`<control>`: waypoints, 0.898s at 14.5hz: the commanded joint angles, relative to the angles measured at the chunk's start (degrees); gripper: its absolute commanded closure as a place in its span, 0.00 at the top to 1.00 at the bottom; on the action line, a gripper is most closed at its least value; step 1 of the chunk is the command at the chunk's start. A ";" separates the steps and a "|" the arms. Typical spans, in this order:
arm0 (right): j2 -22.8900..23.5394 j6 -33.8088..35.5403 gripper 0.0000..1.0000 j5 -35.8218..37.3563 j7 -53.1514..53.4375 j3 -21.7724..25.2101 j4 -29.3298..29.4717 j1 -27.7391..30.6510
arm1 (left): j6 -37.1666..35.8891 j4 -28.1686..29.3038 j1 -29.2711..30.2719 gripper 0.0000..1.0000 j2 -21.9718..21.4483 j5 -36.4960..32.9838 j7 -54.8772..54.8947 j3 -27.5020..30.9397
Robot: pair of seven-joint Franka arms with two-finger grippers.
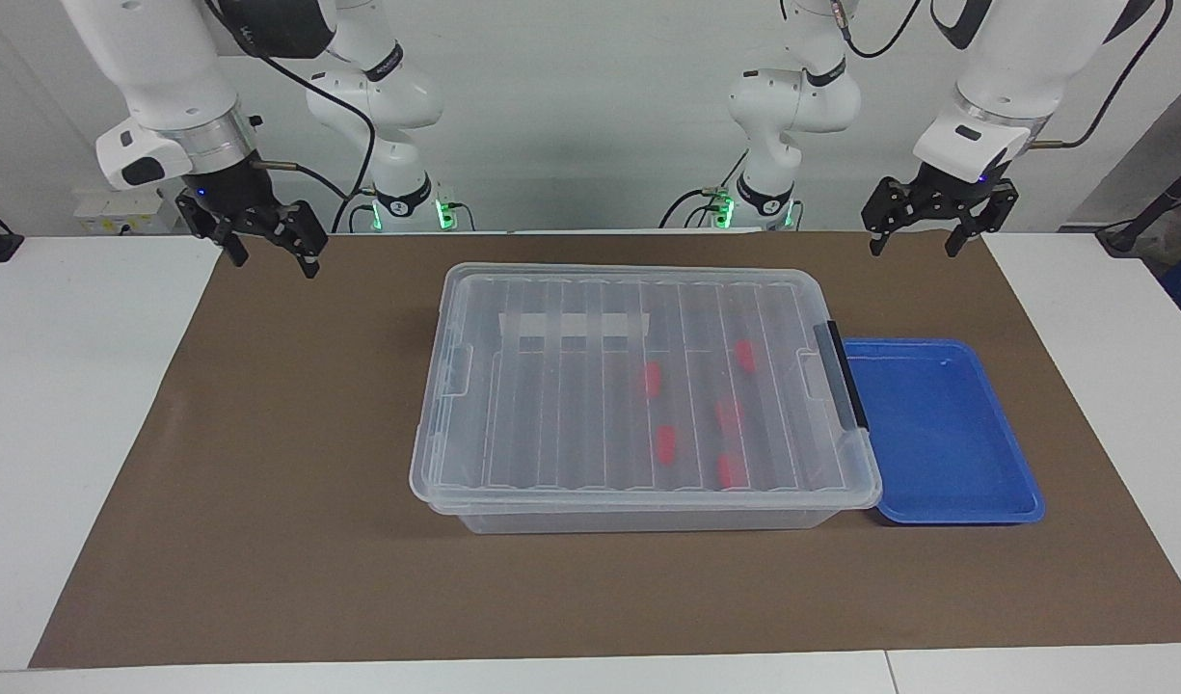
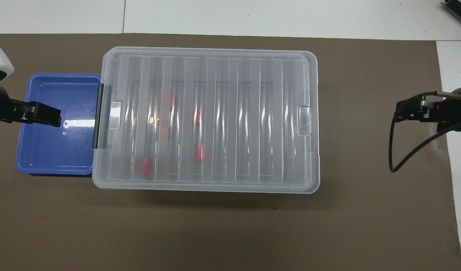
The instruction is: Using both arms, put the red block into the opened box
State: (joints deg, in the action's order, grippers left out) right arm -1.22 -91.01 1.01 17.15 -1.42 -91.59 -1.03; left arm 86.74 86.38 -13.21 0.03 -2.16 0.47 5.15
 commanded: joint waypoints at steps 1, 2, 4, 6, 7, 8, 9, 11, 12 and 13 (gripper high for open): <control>-0.18 1.70 1.00 1.10 1.84 -0.60 0.19 -0.11 | -0.35 1.86 -0.32 1.00 -1.79 -0.04 -0.56 0.30; -0.62 1.71 1.00 1.10 1.14 -0.60 -0.51 -0.20 | -0.35 1.86 -0.32 1.00 -1.79 -0.04 -0.64 0.39; -0.45 1.10 1.00 1.18 -3.59 -0.42 -0.70 0.59 | -0.26 1.86 -0.32 1.00 -1.79 -0.04 -0.65 0.39; -0.10 1.09 1.00 1.18 -5.37 0.28 -0.26 1.12 | -0.35 1.86 -0.32 1.00 -1.79 -0.04 -0.65 0.39; -0.01 1.09 1.00 1.27 -5.63 0.28 -0.17 1.99 | -0.26 1.86 -0.32 1.00 -1.79 -0.04 -0.56 0.39; 0.16 1.01 1.00 1.62 -7.55 0.28 0.00 2.61 | -0.35 1.86 -0.32 1.00 -1.79 -0.04 -0.64 0.39; 0.25 0.83 1.00 2.32 -9.31 0.28 0.09 2.96 | -0.35 1.86 -0.32 1.00 -1.79 -0.04 -0.56 0.39; 0.51 0.57 1.00 2.50 -9.24 0.28 0.18 3.49 | -0.35 1.86 -0.32 1.00 -1.79 -0.04 -0.56 0.39; 0.51 0.74 1.00 2.50 -9.24 0.19 0.27 3.32 | -0.35 1.86 -0.32 1.00 -1.79 -0.04 -0.64 0.39; 0.51 1.09 1.00 2.59 -9.15 0.19 0.79 2.79 | -0.35 1.86 -0.32 1.00 -1.79 -0.04 -0.56 0.39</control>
State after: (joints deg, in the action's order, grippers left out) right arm -1.02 -90.03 2.37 9.02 -0.74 -91.65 1.93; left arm 86.73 86.41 -13.21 0.02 -2.16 0.46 5.15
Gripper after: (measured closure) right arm 0.000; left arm 0.000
